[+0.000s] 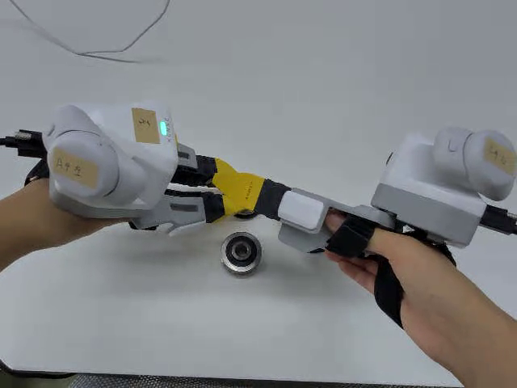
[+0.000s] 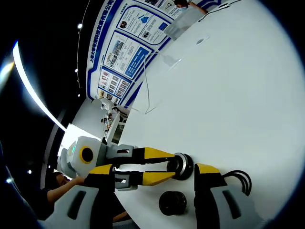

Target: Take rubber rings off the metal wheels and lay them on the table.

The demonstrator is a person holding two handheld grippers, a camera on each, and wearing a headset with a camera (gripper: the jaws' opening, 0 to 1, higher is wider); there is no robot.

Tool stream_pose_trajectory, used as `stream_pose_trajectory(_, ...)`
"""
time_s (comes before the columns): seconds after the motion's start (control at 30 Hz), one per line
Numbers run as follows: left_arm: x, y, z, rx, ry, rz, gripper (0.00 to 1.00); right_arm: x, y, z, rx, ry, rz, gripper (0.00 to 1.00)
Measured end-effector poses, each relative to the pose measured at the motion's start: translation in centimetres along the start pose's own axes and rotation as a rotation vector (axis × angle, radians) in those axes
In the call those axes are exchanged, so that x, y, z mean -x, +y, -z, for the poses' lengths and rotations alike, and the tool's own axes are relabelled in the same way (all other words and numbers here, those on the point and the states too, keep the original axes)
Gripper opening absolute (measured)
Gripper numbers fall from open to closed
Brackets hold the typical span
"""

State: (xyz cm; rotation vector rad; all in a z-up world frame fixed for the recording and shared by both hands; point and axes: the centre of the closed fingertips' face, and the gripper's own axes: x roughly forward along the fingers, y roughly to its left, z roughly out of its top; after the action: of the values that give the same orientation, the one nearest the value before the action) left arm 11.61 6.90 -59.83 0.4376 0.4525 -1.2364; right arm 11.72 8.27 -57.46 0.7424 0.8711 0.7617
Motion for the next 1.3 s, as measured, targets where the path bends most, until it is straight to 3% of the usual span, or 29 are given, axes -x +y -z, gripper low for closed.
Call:
stream_pose_trajectory(0.37, 0.03, -0.03, 0.00, 0.001, -0.008, -0.002, 0.13, -0.53, 0.00, 0.26, -0.021, 0.008, 0.013, 0.69)
stream_pose_trajectory(0.6, 0.05, -0.04, -0.03, 0.001, -0.012, -0.002, 0.13, -0.64, 0.11, 0.70, -0.015, 0.028, 0.013, 0.69)
stream_pose_trajectory(1.03, 0.02, -0.08, -0.10, 0.000, -0.011, -0.002, 0.13, -0.22, 0.63, 0.37, -0.007, 0.018, -0.005, 0.67)
stream_pose_trajectory(1.3, -0.01, -0.08, -0.07, 0.000, -0.010, -0.003, 0.13, -0.58, 0.19, 0.68, 0.007, 0.035, -0.004, 0.65)
